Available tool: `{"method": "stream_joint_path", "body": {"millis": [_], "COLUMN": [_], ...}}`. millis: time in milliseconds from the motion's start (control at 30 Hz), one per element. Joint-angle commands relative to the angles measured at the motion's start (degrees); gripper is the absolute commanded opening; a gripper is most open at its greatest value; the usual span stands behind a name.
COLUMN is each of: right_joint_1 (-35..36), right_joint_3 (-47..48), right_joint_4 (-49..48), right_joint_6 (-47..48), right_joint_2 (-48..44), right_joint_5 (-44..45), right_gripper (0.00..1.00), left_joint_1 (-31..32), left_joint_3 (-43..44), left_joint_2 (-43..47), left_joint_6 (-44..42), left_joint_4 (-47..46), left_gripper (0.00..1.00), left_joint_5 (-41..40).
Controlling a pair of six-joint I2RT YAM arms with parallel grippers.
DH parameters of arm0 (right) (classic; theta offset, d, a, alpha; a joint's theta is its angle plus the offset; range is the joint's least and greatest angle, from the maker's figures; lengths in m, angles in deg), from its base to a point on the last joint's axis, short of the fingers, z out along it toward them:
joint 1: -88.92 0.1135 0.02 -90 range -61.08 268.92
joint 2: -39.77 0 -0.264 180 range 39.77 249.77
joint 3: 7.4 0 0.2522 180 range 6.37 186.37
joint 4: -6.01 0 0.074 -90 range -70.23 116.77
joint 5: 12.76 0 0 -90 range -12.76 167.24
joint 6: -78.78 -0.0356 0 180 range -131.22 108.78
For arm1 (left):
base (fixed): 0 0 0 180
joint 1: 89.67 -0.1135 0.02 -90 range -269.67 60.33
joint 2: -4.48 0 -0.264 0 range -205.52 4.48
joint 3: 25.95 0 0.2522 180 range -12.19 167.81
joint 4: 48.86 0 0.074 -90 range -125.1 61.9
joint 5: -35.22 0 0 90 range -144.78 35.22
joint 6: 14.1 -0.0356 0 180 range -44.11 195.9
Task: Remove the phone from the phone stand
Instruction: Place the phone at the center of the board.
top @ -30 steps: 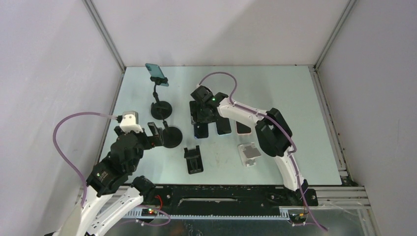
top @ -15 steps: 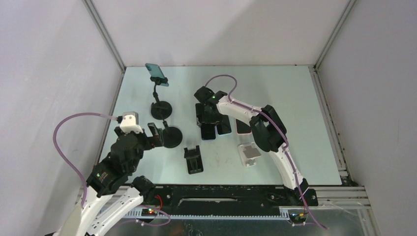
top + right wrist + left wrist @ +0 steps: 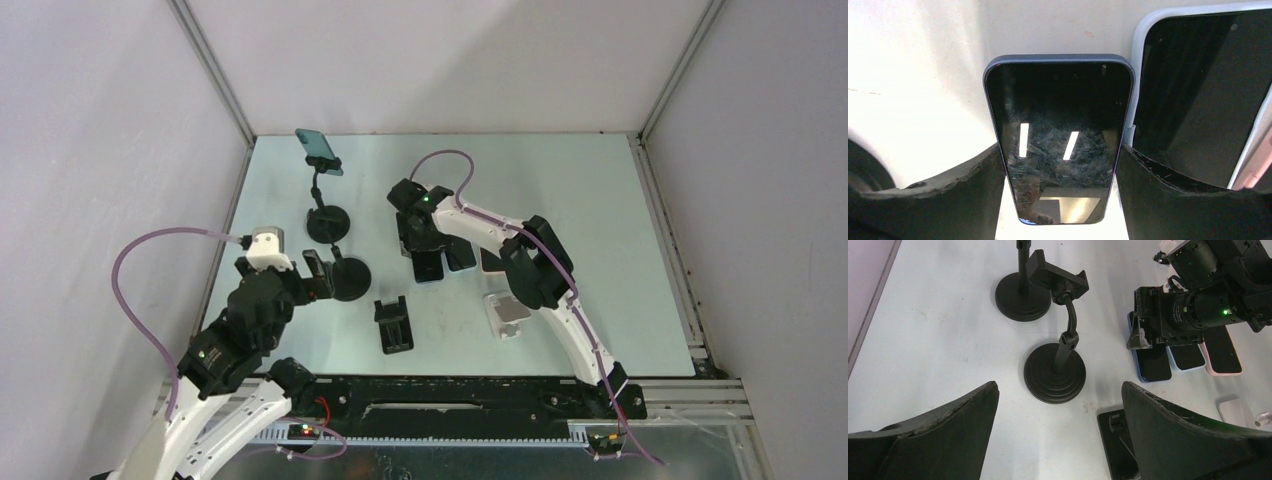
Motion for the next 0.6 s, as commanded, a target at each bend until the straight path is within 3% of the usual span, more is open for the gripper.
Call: {"method": "stream_joint_path", "body": {"millis": [0,200,333,567], "right_joint_1": [-1.13,-1.15,-0.53,0.10], "right_joint_3": [0.74,0.47,-0.34,-0.71], "right_joint_4": [3.26,2.82,1.19,-0.18], "right_joint_6": [1.58,3.88,5.55,7.37], "right_joint_2": [3.14,3.59,2.74,0.33], "right_joint_5": [5.27,2.14,0.20,-1.27], "right_gripper": [0.03,0.30,0.61,0.79], "left_joint_1": [-0.17,-0.22,-0.17,-0.17], "left_joint_3": [-0.24,-0.24,-0.28,-0.36], "left_joint_2": [-0.89,-1.19,-1.20,-1.40], "left_joint_6": [0.01,-0.14,-0.19,-0.29], "left_joint_4": [-2.18,-2.28,-2.33,-2.33], "left_gripper": [1.00,1.00,1.00,1.00], "left_joint_5": [0.49,0.67,0.67,0.68]}}
